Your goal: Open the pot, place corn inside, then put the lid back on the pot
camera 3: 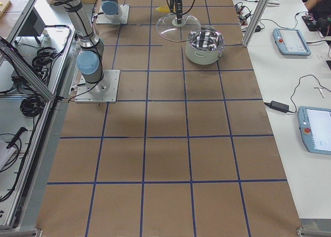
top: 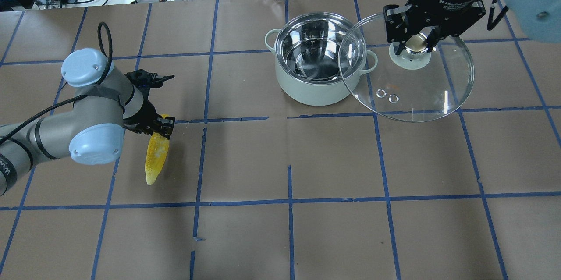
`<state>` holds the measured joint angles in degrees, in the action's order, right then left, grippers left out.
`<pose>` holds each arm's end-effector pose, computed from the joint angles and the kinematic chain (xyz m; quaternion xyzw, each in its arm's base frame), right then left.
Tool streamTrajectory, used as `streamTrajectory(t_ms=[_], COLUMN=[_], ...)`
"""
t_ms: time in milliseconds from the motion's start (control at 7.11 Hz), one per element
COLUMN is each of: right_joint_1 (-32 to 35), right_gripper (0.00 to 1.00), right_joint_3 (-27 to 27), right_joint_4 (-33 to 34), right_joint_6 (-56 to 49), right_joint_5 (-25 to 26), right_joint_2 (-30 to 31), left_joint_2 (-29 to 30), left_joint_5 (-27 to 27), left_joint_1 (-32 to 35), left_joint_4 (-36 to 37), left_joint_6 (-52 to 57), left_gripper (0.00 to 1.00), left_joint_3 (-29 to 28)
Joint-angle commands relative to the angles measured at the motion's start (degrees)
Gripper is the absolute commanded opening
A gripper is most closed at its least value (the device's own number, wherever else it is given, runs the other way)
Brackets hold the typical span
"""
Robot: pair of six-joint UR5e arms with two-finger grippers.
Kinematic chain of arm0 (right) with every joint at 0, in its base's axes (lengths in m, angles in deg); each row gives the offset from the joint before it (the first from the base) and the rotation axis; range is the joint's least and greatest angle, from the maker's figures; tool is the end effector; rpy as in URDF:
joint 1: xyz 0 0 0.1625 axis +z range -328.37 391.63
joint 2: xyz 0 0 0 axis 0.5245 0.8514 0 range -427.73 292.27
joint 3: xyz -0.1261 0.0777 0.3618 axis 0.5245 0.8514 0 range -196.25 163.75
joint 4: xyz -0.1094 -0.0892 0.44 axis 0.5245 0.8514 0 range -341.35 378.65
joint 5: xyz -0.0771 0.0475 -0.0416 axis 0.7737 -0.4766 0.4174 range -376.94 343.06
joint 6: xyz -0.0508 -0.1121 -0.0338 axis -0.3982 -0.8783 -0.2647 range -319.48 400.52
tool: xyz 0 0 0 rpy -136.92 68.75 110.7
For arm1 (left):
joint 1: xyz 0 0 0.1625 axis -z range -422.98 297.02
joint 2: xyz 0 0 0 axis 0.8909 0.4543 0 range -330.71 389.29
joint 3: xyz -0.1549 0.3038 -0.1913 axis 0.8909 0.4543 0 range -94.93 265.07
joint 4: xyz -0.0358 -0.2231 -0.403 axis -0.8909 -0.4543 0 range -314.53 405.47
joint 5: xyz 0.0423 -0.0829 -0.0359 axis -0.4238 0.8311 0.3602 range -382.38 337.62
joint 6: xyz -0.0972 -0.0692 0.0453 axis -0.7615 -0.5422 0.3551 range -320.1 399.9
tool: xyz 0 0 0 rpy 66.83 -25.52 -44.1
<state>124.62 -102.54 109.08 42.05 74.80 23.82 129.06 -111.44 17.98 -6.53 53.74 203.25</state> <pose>0.1575 -0.5343 0.4768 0.0120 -0.9986 0.0502 0.0132 -0.0527 -0.5299 0.1483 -0.0419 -0.9991 0.0020 0.0079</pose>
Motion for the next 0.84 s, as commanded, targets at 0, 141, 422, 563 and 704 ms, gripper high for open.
streamTrajectory(t_ms=[0,141,422,563,704], right_joint_1=[0.0,0.0,0.0,0.0,0.0], right_gripper=[0.24,0.24,0.24,0.24,0.24], right_joint_3=[0.0,0.0,0.0,0.0,0.0], right_joint_4=[-0.1,-0.2,-0.2,-0.2,-0.2], right_joint_6=[0.0,0.0,-0.1,-0.1,-0.1], right_joint_5=[0.0,0.1,0.1,0.1,0.1], right_joint_2=[0.0,0.0,0.0,0.0,0.0], left_joint_2=[0.5,2.0,8.3,11.5,14.5], left_joint_5=[0.7,3.7,5.5,4.8,5.1], left_joint_1=[8.2,11.1,16.7,20.5,21.8], left_joint_4=[-11.1,-13.5,-17.3,-19.9,-22.2], left_joint_6=[-11.1,-16.2,-23.8,-25.3,-25.4], left_gripper=[0.12,0.12,0.12,0.12,0.12], left_joint_3=[-12.0,-17.5,-29.4,-35.8,-42.5])
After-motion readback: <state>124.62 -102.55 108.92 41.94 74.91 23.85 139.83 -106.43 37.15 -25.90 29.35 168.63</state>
